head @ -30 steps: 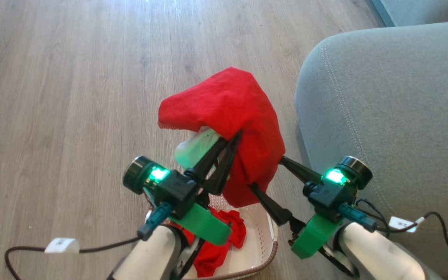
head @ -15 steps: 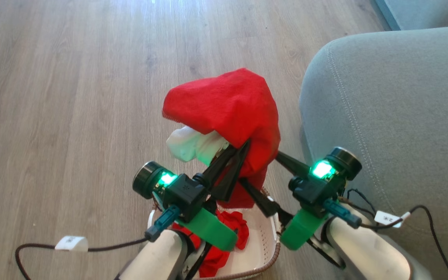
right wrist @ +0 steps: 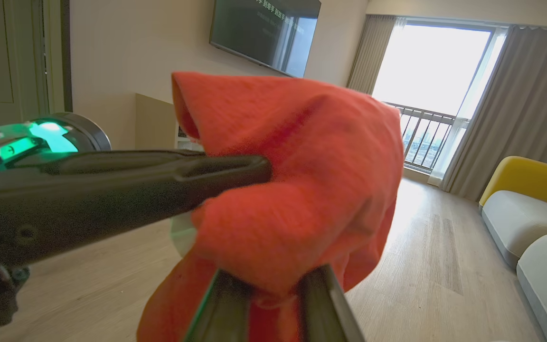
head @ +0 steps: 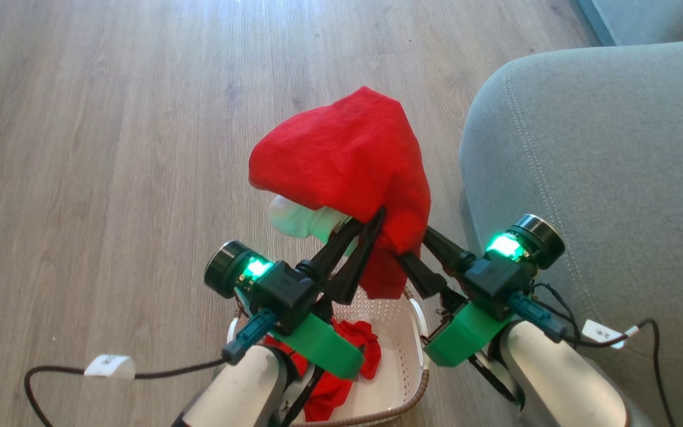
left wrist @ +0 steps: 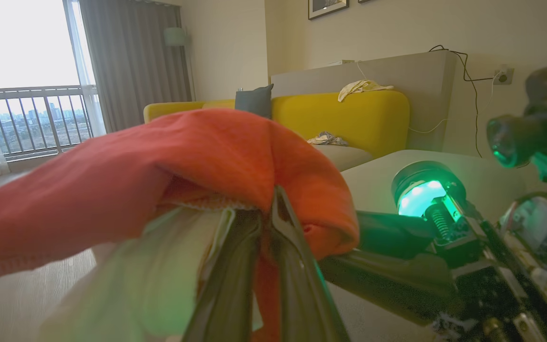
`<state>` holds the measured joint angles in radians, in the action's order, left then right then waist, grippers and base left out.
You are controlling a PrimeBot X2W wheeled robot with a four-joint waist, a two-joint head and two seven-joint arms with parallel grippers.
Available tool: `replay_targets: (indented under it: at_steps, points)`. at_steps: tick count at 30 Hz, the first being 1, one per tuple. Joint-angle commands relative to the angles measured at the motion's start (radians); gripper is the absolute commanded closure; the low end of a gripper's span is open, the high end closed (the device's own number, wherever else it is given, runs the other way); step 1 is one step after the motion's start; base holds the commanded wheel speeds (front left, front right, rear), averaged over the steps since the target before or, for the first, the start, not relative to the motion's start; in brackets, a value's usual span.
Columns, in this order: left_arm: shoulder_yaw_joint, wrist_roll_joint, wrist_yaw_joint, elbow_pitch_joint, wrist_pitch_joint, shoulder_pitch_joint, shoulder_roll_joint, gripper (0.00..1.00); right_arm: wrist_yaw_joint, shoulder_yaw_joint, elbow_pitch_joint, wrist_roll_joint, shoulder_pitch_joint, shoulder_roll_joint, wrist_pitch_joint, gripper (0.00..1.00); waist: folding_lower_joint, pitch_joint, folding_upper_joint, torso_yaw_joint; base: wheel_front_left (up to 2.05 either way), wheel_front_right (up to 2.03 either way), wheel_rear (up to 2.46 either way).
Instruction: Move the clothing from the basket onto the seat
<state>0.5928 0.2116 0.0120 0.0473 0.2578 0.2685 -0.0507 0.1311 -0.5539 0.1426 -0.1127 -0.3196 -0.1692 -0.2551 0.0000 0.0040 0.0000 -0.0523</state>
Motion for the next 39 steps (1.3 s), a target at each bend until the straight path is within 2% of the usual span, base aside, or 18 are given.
replay_targets:
  at_steps: [1, 3, 5, 6, 7, 16, 23, 39]
  points:
    - [-0.023, 0.004, -0.001, -0.025, 0.004, 0.042, 0.0, 1.0, 0.0, 0.008, -0.049, 0.002, -0.021, 0.023, -0.007, 1.0, 0.0, 0.0, 0.0, 0.0, 0.0, 0.0, 0.0]
    - [-0.023, 0.004, -0.002, -0.026, 0.004, 0.043, 0.0, 1.0, 0.0, 0.031, -0.056, 0.003, -0.012, 0.031, -0.007, 1.0, 0.0, -0.001, 0.0, 0.001, 0.0, 0.0, 0.0]
    - [-0.024, 0.0, 0.001, -0.03, 0.004, 0.043, 0.0, 0.53, 0.0, 0.055, -0.065, 0.006, -0.003, 0.041, -0.007, 1.0, 0.0, -0.002, 0.0, 0.002, 0.0, 0.0, 0.0]
    - [-0.025, -0.001, 0.003, -0.034, 0.004, 0.042, 0.0, 0.16, 0.0, 0.066, -0.069, 0.007, 0.002, 0.045, -0.007, 1.0, 0.0, -0.002, 0.0, 0.003, 0.0, 0.0, 0.0]
    - [-0.026, -0.002, 0.005, -0.036, 0.004, 0.042, 0.0, 0.0, 0.0, 0.077, -0.072, 0.01, 0.006, 0.049, -0.007, 1.0, 0.0, -0.003, 0.0, 0.003, 0.0, 0.0, 0.0]
    - [-0.044, -0.013, 0.008, -0.034, 0.004, 0.031, 0.0, 0.0, 0.0, 0.204, -0.116, 0.02, 0.04, 0.075, -0.007, 1.0, 0.0, -0.004, 0.0, 0.005, 0.0, 0.0, 0.0]
    - [-0.067, -0.043, 0.004, -0.012, 0.004, 0.006, 0.0, 0.0, 0.0, 0.27, -0.132, 0.025, 0.052, 0.06, -0.007, 1.0, 0.0, -0.003, 0.0, -0.007, 0.0, 0.0, 0.0]
    - [-0.119, -0.103, -0.047, 0.104, 0.004, -0.088, 0.0, 0.0, 0.0, 0.43, -0.056, 0.006, 0.128, 0.041, -0.007, 1.0, 0.0, -0.002, 0.0, -0.018, 0.0, 0.0, 0.0]
